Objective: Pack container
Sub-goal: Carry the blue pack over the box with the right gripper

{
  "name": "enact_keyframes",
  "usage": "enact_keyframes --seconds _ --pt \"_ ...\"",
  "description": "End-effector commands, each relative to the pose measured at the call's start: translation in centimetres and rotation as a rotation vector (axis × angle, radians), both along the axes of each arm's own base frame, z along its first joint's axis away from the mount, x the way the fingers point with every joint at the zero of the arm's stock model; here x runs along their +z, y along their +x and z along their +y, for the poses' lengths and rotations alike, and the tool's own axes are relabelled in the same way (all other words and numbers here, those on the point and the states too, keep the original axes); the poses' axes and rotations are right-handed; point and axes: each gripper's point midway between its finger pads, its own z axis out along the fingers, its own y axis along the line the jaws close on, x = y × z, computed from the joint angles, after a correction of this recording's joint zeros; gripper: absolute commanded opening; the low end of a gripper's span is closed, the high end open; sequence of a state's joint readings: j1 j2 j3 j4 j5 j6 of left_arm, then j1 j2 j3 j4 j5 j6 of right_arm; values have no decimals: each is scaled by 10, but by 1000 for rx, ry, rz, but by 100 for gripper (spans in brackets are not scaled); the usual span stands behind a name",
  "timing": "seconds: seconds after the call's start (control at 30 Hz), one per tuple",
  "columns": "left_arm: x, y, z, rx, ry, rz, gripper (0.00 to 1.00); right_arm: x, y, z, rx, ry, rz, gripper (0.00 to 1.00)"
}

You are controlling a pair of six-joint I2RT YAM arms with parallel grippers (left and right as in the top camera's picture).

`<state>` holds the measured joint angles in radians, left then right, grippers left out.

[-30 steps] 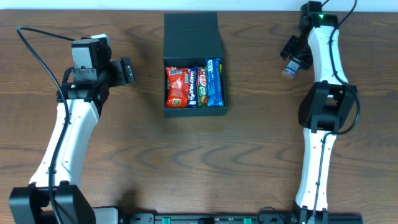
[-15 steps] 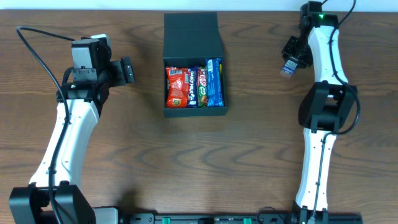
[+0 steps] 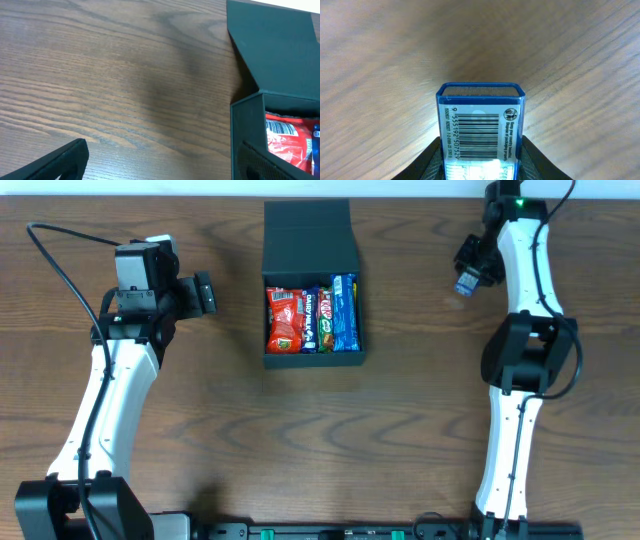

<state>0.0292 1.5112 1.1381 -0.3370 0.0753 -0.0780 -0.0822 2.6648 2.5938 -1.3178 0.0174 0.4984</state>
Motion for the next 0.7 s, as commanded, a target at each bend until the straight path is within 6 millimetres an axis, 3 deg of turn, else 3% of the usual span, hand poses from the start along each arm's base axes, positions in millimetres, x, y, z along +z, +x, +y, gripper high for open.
enact_keyframes --seconds 0.0,0.1,0.23,0.43,0.53,0.67 --pt "-5 -1 3 2 13 13 95 93 12 32 98 20 -190 2" --pt "-5 -1 3 2 13 13 96 129 10 79 203 96 -266 2" --pt "-4 0 3 2 14 7 95 155 -7 171 423 195 -303 1" --pt "-5 -2 12 36 48 15 95 139 -61 291 669 221 -210 2" --pt "-5 -2 12 36 49 18 95 125 -87 326 743 181 -155 2" --pt "-6 -3 12 36 48 20 95 108 -107 354 744 184 -102 2"
